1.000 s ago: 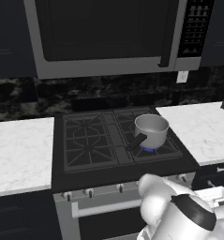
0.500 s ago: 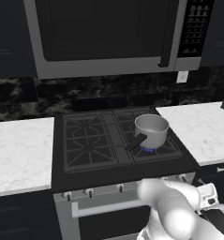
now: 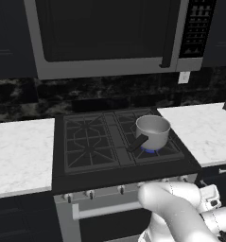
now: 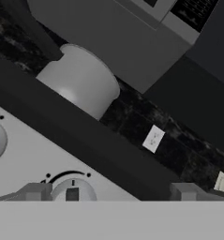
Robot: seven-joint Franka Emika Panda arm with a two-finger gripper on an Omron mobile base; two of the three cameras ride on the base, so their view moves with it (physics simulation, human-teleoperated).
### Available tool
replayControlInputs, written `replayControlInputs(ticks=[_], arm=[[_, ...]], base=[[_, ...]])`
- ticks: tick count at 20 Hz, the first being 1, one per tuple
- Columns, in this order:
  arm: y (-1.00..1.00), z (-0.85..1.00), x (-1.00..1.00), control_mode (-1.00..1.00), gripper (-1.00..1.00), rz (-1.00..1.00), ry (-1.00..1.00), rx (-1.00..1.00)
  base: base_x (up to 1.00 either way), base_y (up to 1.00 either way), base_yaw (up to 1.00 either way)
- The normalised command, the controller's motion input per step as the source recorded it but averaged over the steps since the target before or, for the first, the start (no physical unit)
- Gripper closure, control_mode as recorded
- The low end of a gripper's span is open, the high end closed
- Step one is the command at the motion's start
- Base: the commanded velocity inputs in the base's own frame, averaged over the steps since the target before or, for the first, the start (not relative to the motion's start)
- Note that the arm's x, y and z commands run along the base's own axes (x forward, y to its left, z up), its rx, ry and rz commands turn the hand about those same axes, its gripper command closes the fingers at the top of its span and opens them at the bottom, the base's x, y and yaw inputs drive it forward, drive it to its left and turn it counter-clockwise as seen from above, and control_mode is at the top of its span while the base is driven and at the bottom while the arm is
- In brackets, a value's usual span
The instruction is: Turn off the front right burner of the stove.
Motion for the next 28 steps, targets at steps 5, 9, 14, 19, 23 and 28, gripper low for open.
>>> replayControlInputs(ticks=[5, 9, 14, 19, 23, 28], arm=[[-0.04, 0.00, 0.24, -1.00, -1.00, 0.00, 0.00, 0.00], [0.06, -0.06, 0.20, -1.00, -1.00, 0.00, 0.00, -0.05], [0.11, -0.01, 0.34, -1.00, -1.00, 0.00, 0.00, -0.03], [0.04, -0.09, 0.20, -1.00, -1.00, 0.01, 0.01, -0.03], [0.00, -0.31, 0.00, -1.00, -1.00, 0.06, 0.05, -0.03], [0.00, -0.15, 0.08, -1.00, -1.00, 0.03, 0.00, -0.04]], base=[[0.00, 0.00, 0.00], [0.00, 0.00, 0.00], [0.00, 0.00, 0.00], [0.00, 0.00, 0.00], [0.00, 0.00, 0.00], [0.00, 0.00, 0.00]])
